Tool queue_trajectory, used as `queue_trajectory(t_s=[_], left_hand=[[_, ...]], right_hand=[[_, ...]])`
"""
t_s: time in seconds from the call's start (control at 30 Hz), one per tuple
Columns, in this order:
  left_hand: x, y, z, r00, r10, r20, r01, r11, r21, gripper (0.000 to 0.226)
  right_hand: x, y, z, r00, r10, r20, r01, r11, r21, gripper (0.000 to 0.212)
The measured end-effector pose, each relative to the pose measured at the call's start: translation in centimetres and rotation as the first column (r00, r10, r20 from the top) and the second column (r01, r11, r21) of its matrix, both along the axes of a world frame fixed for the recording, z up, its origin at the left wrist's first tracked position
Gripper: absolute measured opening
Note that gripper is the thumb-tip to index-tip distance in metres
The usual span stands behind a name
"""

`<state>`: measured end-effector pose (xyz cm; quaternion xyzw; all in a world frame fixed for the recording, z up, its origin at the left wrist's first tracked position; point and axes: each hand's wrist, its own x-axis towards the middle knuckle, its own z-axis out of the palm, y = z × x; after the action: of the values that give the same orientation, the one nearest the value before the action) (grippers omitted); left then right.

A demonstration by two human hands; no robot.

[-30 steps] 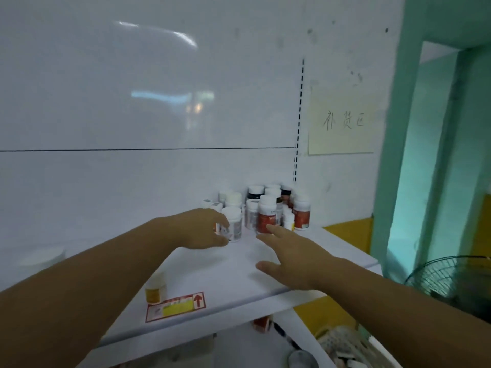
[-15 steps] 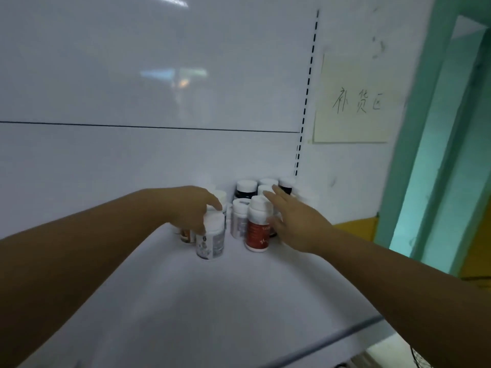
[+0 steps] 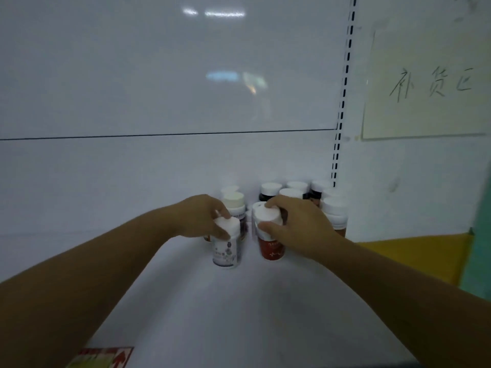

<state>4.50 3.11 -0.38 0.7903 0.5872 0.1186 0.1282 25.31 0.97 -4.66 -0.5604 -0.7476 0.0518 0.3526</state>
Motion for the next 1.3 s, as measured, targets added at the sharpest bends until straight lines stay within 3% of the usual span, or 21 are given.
queue_trajectory(t_s=[0.07, 0.13, 0.2, 0.27, 0.43, 0.6, 0.9, 1.07, 1.3], left_hand=[[-0.1, -1.2, 0.4, 0.977, 0.065, 0.202, -0.054, 0.997, -0.061, 0.046], [-0.3, -3.0, 1.0, 0.922, 0.124, 0.367, -0.094, 0.991, -0.098, 0.036], [-1.0, -5.2, 1.7, 0.883, 0.162, 0.441, -0.141, 0.987, -0.079, 0.028], [-2.1, -7.9, 2.6, 0.860, 0.190, 0.474, -0.184, 0.981, -0.060, 0.022], [-6.3, -14.7, 4.3, 0.814, 0.313, 0.489, -0.309, 0.947, -0.090, 0.026], [-11.2, -20.3, 5.2, 0.783, 0.387, 0.487, -0.408, 0.910, -0.068, 0.023], [-23.2, -28.9, 4.9, 0.728, 0.380, 0.570, -0.487, 0.872, 0.041, 0.027], [-30.5, -31.9, 5.2, 0.643, 0.339, 0.687, -0.550, 0.828, 0.106, 0.032], [-37.4, -32.8, 4.3, 0.557, 0.291, 0.778, -0.560, 0.823, 0.094, 0.032]], right_hand=[[0.4, 0.1, 0.5, 0.986, 0.037, -0.162, -0.041, 0.999, -0.023, 0.043], [0.4, 0.2, 1.6, 0.913, 0.127, -0.388, -0.171, 0.982, -0.083, 0.041], [-0.4, -0.2, 3.2, 0.794, 0.235, -0.560, -0.358, 0.926, -0.121, 0.037], [-1.8, -0.9, 4.5, 0.700, 0.337, -0.630, -0.519, 0.846, -0.123, 0.029], [-7.4, -3.7, 5.8, 0.575, 0.508, -0.642, -0.729, 0.674, -0.120, 0.037], [-13.8, -7.3, 6.5, 0.523, 0.581, -0.624, -0.793, 0.599, -0.108, 0.040], [-27.1, -14.6, 7.8, 0.495, 0.661, -0.564, -0.827, 0.558, -0.072, 0.058], [-34.9, -18.0, 8.9, 0.512, 0.686, -0.517, -0.798, 0.602, 0.008, 0.047], [-41.6, -19.4, 9.9, 0.567, 0.691, -0.449, -0.780, 0.626, -0.021, 0.064]])
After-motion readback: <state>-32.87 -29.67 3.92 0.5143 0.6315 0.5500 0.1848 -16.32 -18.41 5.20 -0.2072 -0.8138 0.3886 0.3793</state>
